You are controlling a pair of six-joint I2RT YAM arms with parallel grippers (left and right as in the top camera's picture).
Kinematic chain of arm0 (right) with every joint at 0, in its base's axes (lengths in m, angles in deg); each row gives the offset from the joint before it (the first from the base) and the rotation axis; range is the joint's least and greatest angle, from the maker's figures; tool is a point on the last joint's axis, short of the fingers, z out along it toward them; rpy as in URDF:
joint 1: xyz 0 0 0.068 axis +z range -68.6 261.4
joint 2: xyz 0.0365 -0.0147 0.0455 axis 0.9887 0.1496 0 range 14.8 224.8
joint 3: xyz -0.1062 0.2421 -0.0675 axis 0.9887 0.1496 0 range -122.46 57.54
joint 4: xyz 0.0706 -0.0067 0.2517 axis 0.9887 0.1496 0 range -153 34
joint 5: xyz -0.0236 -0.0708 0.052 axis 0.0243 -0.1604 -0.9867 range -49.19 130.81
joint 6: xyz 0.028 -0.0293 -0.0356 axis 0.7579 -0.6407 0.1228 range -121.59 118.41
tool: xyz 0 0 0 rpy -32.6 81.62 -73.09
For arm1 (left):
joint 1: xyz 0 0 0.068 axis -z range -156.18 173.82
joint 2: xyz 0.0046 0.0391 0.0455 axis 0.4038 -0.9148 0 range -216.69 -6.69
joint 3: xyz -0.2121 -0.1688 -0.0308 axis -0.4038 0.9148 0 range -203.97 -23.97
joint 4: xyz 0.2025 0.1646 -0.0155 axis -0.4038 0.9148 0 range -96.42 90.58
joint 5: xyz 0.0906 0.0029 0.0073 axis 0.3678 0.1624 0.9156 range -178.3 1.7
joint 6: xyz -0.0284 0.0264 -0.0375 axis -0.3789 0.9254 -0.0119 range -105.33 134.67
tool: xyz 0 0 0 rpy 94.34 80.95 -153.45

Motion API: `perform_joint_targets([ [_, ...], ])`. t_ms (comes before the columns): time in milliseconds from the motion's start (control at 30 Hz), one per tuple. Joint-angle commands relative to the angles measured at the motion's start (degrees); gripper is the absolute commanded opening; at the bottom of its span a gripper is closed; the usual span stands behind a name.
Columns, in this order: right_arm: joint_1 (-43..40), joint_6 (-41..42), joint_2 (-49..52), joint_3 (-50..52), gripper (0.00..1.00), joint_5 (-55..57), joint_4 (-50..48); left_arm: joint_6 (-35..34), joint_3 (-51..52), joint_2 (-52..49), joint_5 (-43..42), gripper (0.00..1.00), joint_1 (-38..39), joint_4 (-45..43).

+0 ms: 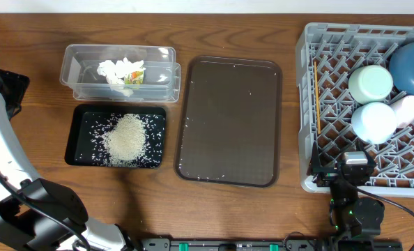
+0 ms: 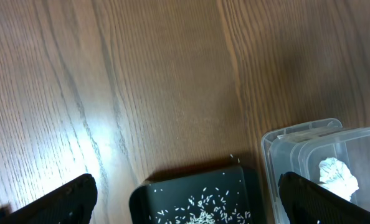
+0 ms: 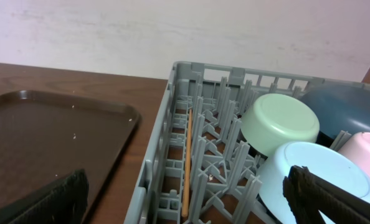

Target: Sort waste into correct bins and load items into the dishwasher rack

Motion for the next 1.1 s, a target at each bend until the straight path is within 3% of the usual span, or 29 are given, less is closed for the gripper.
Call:
perform_joint_targets([
  [0,-0.5,-0.8,-0.5,0.3,0.99,0.4,-0.1,0.2,-0.1,-0.3,0.3,0.95,-0.2,0.2],
  [900,-0.5,-0.8,-0.5,0.3,0.99,0.4,-0.1,0.2,-0.1,-0.3,0.3,0.95,-0.2,0.2],
  [1067,-0.5,-0.8,-0.5,0.3,0.99,0.4,-0.1,2.3,-0.1,0.7,0.2,0.95,-0.1,9.5],
])
